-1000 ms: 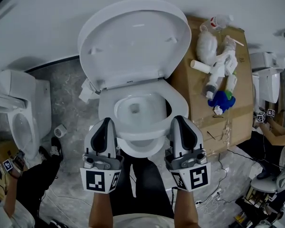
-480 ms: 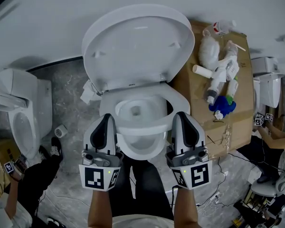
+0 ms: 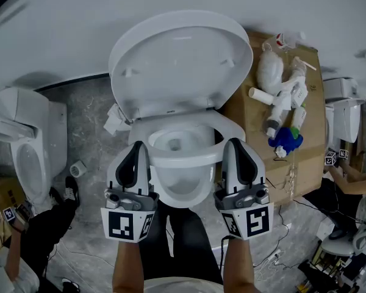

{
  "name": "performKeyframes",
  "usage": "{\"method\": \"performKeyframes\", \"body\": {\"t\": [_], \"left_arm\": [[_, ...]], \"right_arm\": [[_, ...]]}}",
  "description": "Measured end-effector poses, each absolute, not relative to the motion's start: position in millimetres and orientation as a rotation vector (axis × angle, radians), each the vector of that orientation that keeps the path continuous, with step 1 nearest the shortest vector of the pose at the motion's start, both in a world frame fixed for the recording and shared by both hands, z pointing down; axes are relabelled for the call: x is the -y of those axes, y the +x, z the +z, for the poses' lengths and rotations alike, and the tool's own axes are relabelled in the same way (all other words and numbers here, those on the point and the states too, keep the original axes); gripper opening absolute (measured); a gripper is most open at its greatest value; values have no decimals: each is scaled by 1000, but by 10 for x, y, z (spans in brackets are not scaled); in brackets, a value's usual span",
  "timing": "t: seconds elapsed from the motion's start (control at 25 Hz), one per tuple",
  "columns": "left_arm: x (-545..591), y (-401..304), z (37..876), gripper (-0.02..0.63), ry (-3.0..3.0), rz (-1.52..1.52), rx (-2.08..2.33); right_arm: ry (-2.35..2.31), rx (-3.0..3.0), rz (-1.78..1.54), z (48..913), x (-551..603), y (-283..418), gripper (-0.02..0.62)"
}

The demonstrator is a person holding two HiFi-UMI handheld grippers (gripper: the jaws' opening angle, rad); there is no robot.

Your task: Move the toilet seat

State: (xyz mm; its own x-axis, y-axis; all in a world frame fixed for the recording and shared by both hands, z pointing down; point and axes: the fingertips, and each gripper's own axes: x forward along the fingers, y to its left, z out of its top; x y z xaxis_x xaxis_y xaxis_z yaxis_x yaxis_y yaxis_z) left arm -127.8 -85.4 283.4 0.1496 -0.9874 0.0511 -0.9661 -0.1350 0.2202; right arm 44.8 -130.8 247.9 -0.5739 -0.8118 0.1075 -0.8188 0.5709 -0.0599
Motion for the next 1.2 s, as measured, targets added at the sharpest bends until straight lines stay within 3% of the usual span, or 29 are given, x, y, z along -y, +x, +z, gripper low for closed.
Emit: {"method": "performKeyframes", "body": {"t": [1.2], "left_arm": [[1285, -1473, 2752, 9, 2254, -181, 1960]], "right_arm": [[1389, 2784, 101, 2379, 1832, 226, 20]]}}
